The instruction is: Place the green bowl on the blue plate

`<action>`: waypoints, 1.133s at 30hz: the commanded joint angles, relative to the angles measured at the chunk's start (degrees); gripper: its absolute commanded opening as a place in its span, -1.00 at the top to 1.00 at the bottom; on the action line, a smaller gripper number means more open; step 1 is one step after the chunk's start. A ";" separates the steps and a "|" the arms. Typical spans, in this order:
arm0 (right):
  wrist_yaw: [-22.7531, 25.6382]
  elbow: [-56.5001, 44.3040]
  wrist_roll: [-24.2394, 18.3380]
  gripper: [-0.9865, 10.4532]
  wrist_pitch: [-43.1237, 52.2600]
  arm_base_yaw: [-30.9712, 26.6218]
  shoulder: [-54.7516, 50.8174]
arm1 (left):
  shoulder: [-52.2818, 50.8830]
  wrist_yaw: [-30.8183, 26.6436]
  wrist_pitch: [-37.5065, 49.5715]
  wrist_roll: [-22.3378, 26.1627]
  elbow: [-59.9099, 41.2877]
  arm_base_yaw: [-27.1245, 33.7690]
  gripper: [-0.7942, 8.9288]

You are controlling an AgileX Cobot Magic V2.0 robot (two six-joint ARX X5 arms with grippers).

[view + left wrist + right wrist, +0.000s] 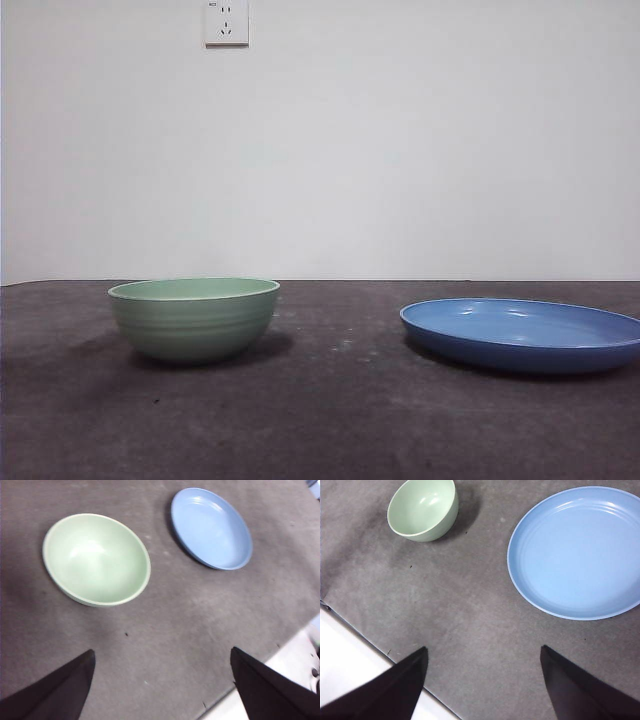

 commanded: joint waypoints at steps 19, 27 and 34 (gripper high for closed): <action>-0.15 1.18 0.00 0.20 0.59 0.22 0.24 | 30.34 -18.88 2.12 -0.90 18.49 -5.92 -0.05; -0.15 1.18 0.00 0.20 0.61 0.22 0.24 | 40.63 -22.58 7.48 -0.81 18.51 -6.69 -0.05; -0.15 1.18 0.00 0.20 0.76 0.22 0.24 | 47.84 -23.21 11.19 -0.81 18.51 -6.75 -0.05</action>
